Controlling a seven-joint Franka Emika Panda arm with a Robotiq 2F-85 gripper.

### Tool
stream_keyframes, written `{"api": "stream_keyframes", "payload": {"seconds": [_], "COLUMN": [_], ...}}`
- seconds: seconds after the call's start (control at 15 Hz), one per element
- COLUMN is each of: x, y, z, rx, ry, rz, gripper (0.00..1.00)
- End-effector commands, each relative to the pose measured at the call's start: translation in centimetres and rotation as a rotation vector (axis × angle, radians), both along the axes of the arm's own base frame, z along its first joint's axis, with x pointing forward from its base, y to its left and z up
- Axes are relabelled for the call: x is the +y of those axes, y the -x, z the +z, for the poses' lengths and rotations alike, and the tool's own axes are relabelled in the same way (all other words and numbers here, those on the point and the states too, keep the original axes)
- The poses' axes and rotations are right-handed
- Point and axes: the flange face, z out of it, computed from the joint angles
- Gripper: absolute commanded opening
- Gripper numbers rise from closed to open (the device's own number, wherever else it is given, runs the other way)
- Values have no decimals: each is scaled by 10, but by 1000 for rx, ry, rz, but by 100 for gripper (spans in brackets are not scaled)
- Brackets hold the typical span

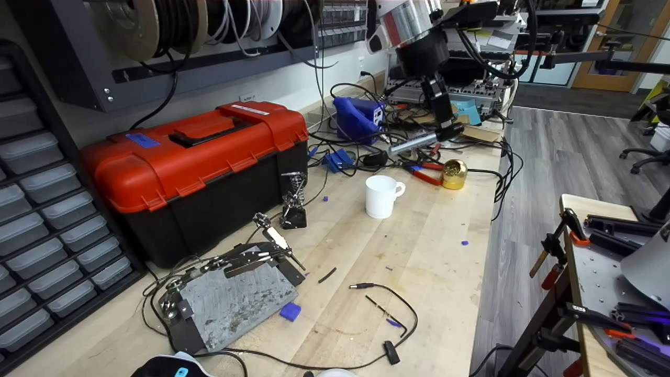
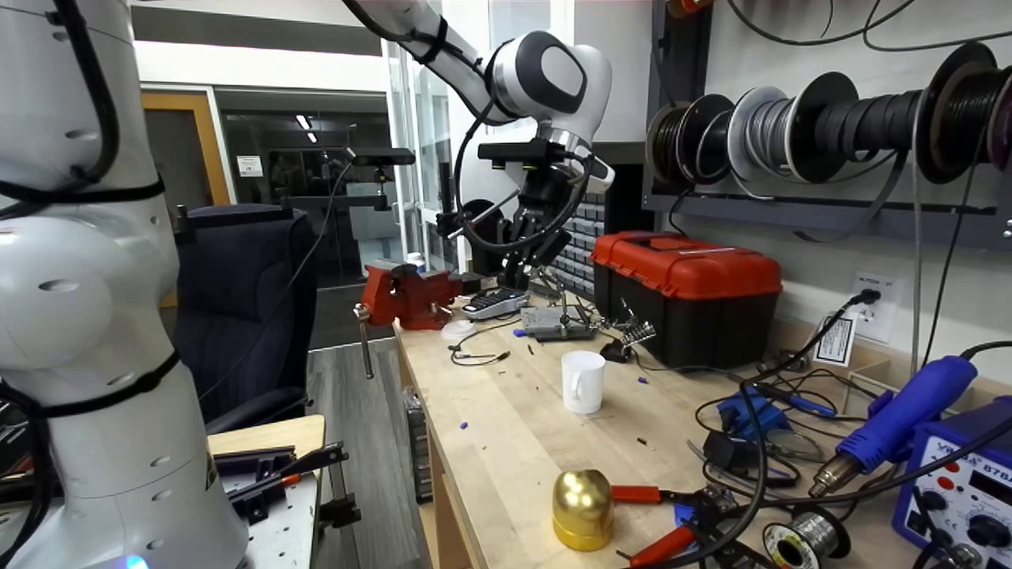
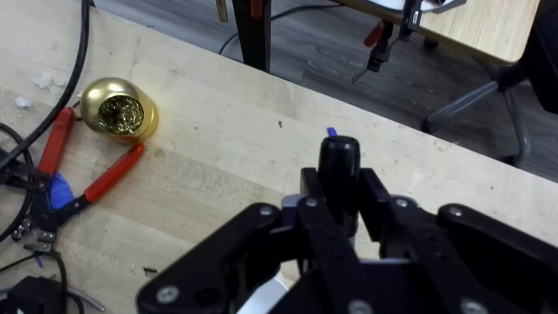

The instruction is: Put the marker inside the mug cup

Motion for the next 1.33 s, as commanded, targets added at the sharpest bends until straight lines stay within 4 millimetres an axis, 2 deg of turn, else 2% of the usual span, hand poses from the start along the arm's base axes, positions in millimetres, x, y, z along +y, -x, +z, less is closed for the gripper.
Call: {"api": "stream_keyframes", "payload": {"seconds": [0.0, 0.33, 0.53, 1.07, 1.27], "x": [-10, -19, -26, -31, -31], "y": [-3, -9, -17, -54, -60], "z": [-9, -50, -65, -62, -68], "rx": [81, 151, 177, 147, 171], "ry": [21, 18, 28, 72, 87], "rz": [21, 33, 51, 91, 111], "gripper": [6, 6, 6, 6, 6]}}
